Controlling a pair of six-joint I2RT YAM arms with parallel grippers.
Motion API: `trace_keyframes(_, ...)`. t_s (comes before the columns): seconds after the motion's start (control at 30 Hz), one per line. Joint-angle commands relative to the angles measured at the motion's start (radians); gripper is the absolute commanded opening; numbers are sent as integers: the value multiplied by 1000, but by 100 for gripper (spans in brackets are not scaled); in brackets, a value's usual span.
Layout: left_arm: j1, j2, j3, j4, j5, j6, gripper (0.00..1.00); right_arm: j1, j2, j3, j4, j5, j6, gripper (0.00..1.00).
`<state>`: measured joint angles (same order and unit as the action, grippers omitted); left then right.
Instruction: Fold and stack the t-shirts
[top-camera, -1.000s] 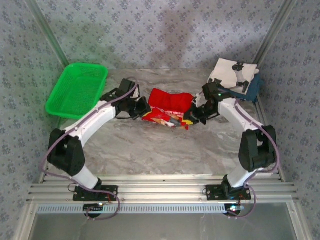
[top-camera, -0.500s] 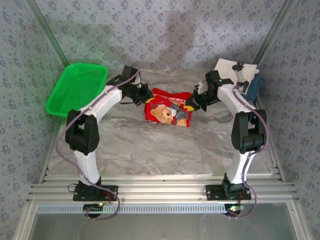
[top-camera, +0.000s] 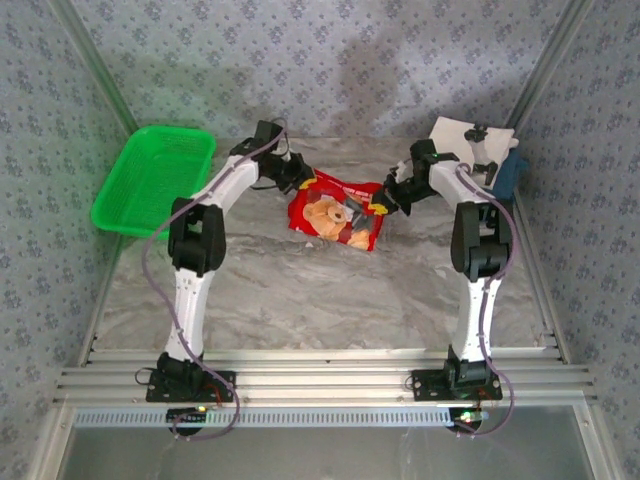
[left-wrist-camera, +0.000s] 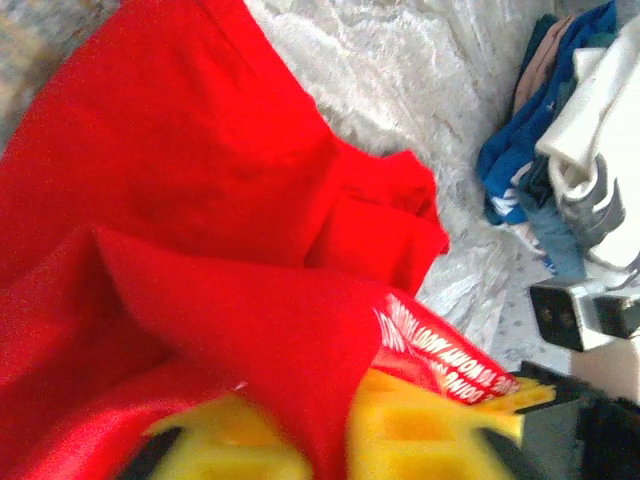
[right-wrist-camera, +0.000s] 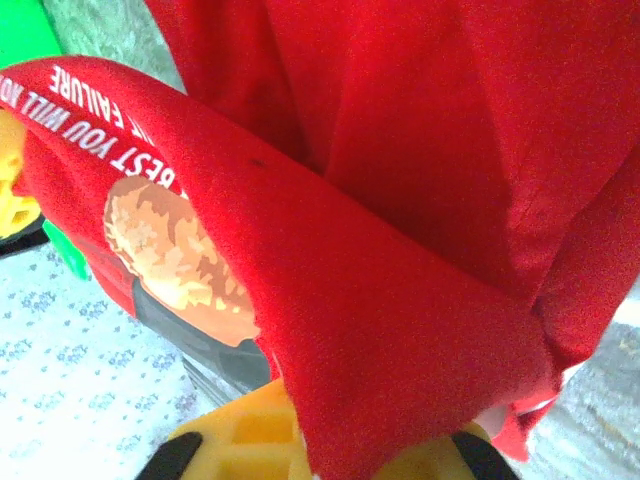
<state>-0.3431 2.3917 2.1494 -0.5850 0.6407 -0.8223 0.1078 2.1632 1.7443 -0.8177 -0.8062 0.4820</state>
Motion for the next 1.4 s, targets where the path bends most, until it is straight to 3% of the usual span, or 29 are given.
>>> trace_keyframes(0.0,16,104,169,9,47,-25,42,-37,57,38,68,-4,26,22)
trace_keyframes(0.07,15,171,284,36,67,-79,55,-62,67,35,156,-4,75,32)
trace_keyframes(0.17,10,228,488,1,87,-113,65,-97,15,28,285,-1,139,47)
trace_keyframes(0.27,20,219,616,-138,59,-55,69,-120,-84,43,268,55,136,53)
trace_keyframes(0.33,26,170,613,-241,13,18,70,-125,-153,26,240,83,121,54)
trace_keyframes(0.43,21,62,489,-306,-37,116,70,-101,-238,-50,222,77,122,52)
trace_keyframes(0.5,17,-20,337,-255,-59,137,68,-64,-286,-142,235,62,139,44)
trace_keyframes(0.57,15,-86,164,-117,-41,101,66,-21,-313,-257,374,36,237,33)
trace_keyframes(0.67,13,-93,52,12,-5,60,64,20,-238,-275,499,23,302,17)
trace_keyframes(0.73,7,-80,26,47,2,67,64,28,-161,-241,570,15,326,16)
trace_keyframes(0.93,-5,-54,-15,85,0,121,66,-6,87,-31,559,92,293,16)
trace_keyframes(1.07,-5,-102,-100,91,0,149,66,-33,194,92,535,128,270,25)
trace_keyframes(1.2,-4,-209,-193,91,-26,200,68,-39,187,157,560,81,292,39)
trace_keyframes(1.37,7,-341,-370,85,-42,246,69,-28,36,157,357,89,186,47)
